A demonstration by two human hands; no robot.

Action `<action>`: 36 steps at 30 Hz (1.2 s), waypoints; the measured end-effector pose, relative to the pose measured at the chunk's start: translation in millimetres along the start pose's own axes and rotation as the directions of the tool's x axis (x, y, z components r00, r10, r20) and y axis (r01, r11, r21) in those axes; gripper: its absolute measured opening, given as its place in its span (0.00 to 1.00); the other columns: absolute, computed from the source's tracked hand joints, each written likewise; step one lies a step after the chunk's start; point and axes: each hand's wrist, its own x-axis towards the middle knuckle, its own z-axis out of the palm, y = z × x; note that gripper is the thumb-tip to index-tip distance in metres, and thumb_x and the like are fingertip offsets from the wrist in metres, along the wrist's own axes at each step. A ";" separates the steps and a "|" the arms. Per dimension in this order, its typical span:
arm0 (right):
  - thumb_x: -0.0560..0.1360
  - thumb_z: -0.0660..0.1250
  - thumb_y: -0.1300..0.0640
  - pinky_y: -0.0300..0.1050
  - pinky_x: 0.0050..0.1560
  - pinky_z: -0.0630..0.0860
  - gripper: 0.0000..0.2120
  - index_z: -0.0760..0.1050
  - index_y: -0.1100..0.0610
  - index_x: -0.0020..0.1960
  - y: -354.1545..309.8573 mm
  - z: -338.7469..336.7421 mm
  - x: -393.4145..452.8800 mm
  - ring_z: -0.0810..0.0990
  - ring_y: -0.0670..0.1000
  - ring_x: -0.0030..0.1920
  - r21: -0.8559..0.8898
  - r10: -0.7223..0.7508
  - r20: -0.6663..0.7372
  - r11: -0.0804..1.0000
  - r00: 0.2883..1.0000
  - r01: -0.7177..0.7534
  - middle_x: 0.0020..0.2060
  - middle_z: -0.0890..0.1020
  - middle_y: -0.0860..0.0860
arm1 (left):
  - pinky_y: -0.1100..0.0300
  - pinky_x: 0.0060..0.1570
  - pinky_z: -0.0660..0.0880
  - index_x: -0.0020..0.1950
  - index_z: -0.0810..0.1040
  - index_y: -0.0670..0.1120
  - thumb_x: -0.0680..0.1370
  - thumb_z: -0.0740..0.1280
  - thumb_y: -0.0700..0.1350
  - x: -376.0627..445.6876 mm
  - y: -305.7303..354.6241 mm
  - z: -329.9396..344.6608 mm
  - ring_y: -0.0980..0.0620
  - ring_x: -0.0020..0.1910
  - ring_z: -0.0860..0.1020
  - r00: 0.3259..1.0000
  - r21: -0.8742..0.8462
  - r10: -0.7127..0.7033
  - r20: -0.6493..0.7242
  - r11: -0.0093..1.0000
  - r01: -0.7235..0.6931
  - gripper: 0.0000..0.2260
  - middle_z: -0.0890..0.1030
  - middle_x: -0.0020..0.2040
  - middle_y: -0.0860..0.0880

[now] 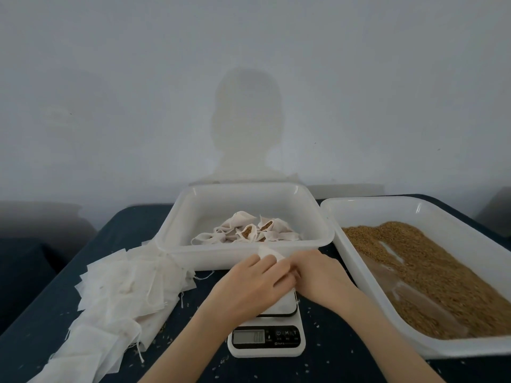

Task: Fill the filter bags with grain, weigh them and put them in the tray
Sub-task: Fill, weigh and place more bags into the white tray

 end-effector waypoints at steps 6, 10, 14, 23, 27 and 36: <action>0.77 0.60 0.60 0.43 0.43 0.79 0.13 0.82 0.46 0.47 -4.3 -10.9 -7.6 0.81 0.45 0.35 0.216 -0.032 0.103 0.976 0.994 0.009 0.34 0.81 0.45 | 0.66 0.64 0.63 0.64 0.67 0.53 0.73 0.67 0.55 -24.2 2.6 19.2 0.58 0.66 0.67 0.894 -0.440 -0.418 0.159 0.781 0.444 0.21 0.68 0.66 0.57; 0.75 0.63 0.63 0.47 0.43 0.78 0.17 0.74 0.46 0.32 -7.3 -15.6 -13.5 0.82 0.45 0.33 0.352 -0.100 0.102 0.934 0.990 0.058 0.26 0.77 0.44 | 0.70 0.71 0.42 0.70 0.46 0.66 0.64 0.69 0.67 -31.5 5.9 29.6 0.72 0.72 0.45 0.799 -0.530 -0.450 0.400 0.598 0.602 0.42 0.44 0.68 0.78; 0.76 0.65 0.55 0.38 0.34 0.71 0.13 0.78 0.48 0.34 -9.6 -17.6 -17.5 0.80 0.40 0.30 0.284 -0.110 0.083 0.955 0.990 0.082 0.23 0.76 0.41 | 0.76 0.60 0.57 0.65 0.48 0.68 0.67 0.74 0.55 -28.8 7.2 39.7 0.72 0.59 0.60 0.728 -0.535 -0.537 0.426 0.499 0.682 0.39 0.58 0.58 0.75; 0.76 0.67 0.48 0.30 0.36 0.68 0.08 0.83 0.42 0.53 -8.8 -11.2 -24.7 0.73 0.39 0.31 0.363 0.001 -0.161 0.930 0.987 0.058 0.34 0.79 0.42 | 0.74 0.46 0.69 0.54 0.62 0.65 0.74 0.68 0.52 -22.4 15.2 47.9 0.68 0.51 0.72 0.628 -0.616 -0.622 0.468 0.281 0.736 0.17 0.72 0.51 0.64; 0.73 0.72 0.55 0.42 0.54 0.77 0.09 0.83 0.43 0.50 -10.8 -10.9 -28.1 0.79 0.40 0.49 0.583 0.097 -0.253 0.810 0.963 0.071 0.49 0.81 0.37 | 0.68 0.43 0.73 0.54 0.65 0.61 0.74 0.67 0.50 -21.6 18.2 54.2 0.64 0.47 0.73 0.624 -0.584 -0.616 0.481 0.307 0.752 0.14 0.74 0.48 0.61; 0.79 0.62 0.52 0.34 0.54 0.72 0.10 0.80 0.44 0.56 -11.7 -11.9 -32.4 0.74 0.39 0.57 0.164 -0.083 -0.257 0.978 0.963 0.128 0.61 0.76 0.37 | 0.70 0.40 0.66 0.44 0.66 0.65 0.69 0.66 0.58 -13.3 20.6 52.0 0.67 0.46 0.72 0.607 -0.548 -0.606 0.514 0.313 0.776 0.10 0.74 0.44 0.63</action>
